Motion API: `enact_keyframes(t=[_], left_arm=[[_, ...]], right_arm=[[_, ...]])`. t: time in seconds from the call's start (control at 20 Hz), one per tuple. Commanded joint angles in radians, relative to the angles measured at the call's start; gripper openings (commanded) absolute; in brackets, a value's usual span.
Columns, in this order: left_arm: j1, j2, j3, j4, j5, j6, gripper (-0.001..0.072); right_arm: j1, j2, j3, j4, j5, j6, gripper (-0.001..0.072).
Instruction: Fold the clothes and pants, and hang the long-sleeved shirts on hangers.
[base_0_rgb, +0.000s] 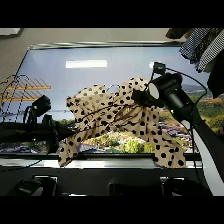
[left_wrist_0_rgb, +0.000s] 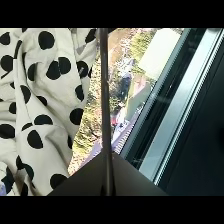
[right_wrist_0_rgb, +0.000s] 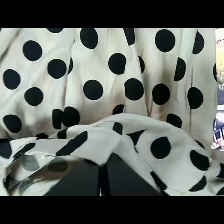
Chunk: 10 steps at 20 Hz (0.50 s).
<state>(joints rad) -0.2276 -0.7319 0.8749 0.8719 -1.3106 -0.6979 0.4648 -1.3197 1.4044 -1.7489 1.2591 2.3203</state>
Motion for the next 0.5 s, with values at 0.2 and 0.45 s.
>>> enact_keyframes(t=[0.2,0.45], left_arm=[[-0.001,-0.133,0.0,-0.14,0.057,0.14,0.0015],[-0.021,-0.22,0.0,-0.236,0.067,0.239,0.0015]], right_arm=[[0.0,0.129,0.001,0.114,0.006,-0.047,0.002],[0.0,0.179,0.001,0.139,0.051,-0.076,0.002]])
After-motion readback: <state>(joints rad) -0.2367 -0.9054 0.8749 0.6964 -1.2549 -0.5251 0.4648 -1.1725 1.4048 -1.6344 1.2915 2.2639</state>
